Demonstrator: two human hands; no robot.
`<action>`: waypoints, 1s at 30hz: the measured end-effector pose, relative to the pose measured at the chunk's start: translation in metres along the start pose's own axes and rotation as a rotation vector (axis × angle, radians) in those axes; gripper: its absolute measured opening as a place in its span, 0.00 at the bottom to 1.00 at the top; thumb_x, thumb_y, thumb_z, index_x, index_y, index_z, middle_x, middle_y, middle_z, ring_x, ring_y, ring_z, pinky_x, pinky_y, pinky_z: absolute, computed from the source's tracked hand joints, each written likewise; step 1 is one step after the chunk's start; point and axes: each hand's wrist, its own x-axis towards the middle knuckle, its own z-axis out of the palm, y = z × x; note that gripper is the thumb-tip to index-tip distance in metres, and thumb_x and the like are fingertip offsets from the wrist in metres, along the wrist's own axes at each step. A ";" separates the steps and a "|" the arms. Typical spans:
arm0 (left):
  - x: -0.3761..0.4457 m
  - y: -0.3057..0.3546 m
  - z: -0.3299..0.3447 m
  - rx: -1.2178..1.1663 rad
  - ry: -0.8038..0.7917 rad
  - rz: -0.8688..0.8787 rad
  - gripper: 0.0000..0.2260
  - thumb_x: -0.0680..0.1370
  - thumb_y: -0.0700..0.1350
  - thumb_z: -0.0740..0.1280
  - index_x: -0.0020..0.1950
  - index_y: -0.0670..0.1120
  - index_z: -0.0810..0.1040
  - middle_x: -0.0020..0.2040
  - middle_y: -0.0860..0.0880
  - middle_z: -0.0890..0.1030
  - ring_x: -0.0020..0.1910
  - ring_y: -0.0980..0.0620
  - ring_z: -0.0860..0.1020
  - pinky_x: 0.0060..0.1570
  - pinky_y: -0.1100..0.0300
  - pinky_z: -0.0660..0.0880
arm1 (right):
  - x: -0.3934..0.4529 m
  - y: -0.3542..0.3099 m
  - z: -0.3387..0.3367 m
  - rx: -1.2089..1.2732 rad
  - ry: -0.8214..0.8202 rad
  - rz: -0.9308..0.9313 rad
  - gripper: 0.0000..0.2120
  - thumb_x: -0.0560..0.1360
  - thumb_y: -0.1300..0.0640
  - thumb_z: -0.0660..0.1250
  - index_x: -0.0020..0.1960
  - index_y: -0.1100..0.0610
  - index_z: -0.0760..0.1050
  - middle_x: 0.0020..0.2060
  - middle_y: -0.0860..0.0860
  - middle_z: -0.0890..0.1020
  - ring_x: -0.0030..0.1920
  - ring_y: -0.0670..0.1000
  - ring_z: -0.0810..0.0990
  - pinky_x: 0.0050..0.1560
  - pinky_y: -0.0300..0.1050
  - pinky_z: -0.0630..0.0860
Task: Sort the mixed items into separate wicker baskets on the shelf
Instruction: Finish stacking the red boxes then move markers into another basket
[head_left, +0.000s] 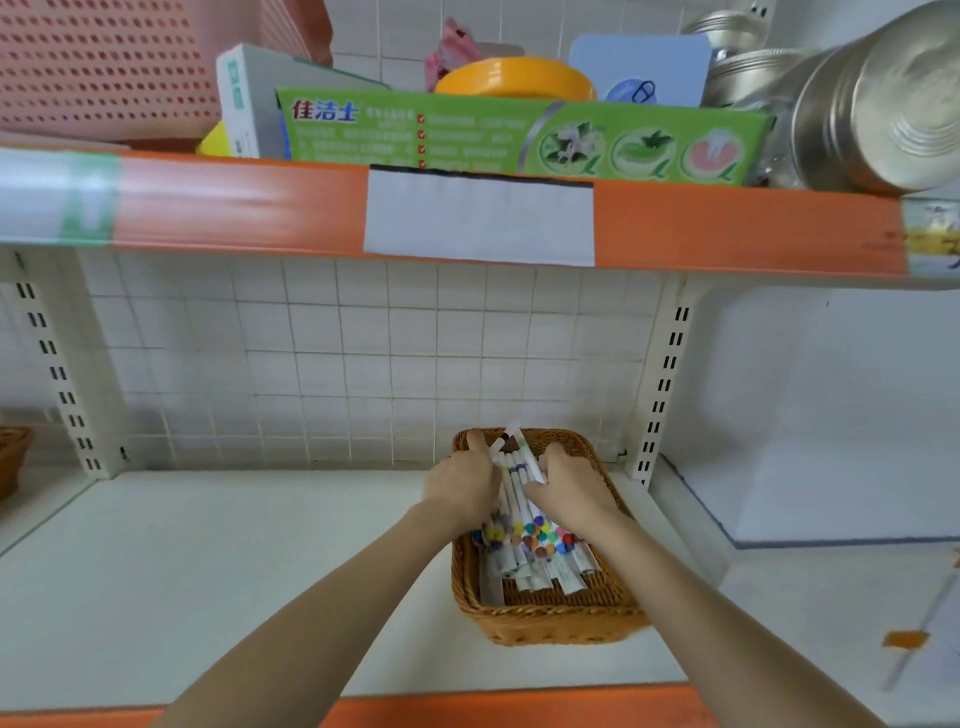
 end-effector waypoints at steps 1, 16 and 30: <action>-0.005 -0.005 -0.004 -0.019 0.018 -0.015 0.16 0.82 0.45 0.53 0.67 0.40 0.58 0.46 0.42 0.79 0.46 0.40 0.79 0.38 0.53 0.72 | -0.002 -0.005 0.000 -0.006 0.004 -0.019 0.15 0.78 0.53 0.63 0.61 0.59 0.67 0.46 0.52 0.77 0.40 0.51 0.75 0.33 0.44 0.68; -0.104 -0.133 -0.071 -0.082 0.143 -0.206 0.08 0.83 0.45 0.51 0.49 0.42 0.58 0.38 0.44 0.73 0.35 0.42 0.70 0.33 0.54 0.62 | -0.054 -0.139 0.057 0.089 -0.043 -0.170 0.21 0.75 0.52 0.63 0.66 0.53 0.68 0.55 0.53 0.79 0.53 0.56 0.78 0.45 0.44 0.72; -0.235 -0.312 -0.171 -0.027 0.184 -0.326 0.07 0.83 0.45 0.52 0.51 0.41 0.61 0.46 0.37 0.78 0.46 0.35 0.76 0.38 0.52 0.66 | -0.138 -0.330 0.150 0.157 -0.166 -0.274 0.21 0.76 0.54 0.62 0.67 0.54 0.67 0.52 0.55 0.80 0.51 0.57 0.78 0.43 0.44 0.69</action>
